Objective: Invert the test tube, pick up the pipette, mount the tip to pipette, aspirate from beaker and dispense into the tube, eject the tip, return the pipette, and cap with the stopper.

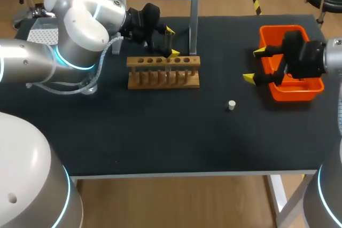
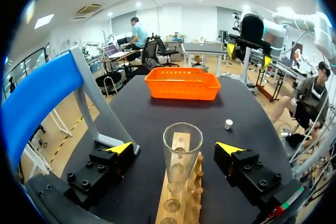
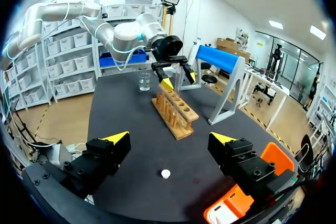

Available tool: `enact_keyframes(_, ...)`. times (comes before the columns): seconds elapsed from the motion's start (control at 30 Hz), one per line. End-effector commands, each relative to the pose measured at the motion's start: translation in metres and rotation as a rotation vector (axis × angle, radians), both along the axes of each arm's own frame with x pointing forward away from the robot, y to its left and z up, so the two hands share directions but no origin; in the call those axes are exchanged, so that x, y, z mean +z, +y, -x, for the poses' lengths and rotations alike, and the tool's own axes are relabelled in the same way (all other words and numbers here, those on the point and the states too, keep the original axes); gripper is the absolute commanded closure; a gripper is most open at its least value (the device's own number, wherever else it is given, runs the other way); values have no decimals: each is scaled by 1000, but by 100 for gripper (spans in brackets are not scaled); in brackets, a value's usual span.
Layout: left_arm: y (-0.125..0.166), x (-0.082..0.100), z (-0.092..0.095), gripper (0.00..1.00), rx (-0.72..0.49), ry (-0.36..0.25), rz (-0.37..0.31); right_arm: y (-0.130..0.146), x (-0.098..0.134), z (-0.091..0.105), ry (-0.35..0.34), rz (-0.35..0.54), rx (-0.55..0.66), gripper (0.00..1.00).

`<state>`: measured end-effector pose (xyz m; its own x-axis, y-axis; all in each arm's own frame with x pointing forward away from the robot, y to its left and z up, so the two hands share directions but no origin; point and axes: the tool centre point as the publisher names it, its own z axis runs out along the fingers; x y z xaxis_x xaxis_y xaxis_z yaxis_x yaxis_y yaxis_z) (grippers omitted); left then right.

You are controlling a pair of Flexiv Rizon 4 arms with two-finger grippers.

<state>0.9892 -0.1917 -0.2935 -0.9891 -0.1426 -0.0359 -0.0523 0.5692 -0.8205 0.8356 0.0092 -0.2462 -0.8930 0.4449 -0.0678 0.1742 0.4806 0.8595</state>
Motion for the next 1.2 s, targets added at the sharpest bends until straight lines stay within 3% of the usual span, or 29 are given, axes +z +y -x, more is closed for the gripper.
enact_keyframes(0.03, 0, 1, 0, 0, -1, 2, -3, -1, 0, 1, 0, -1, 1, 0)
enact_keyframes(0.47, 0, 1, 0, 0, -1, 2, -3, -1, 0, 1, 0, -1, 1, 0)
enact_keyframes(0.9, 0, 1, 0, 0, -1, 2, -3, -1, -58, 15, 34, 64, -41, 0)
enact_keyframes(1.2, 0, 1, 0, 0, -1, 2, -3, 12, -79, 15, 82, 64, -94, 0)
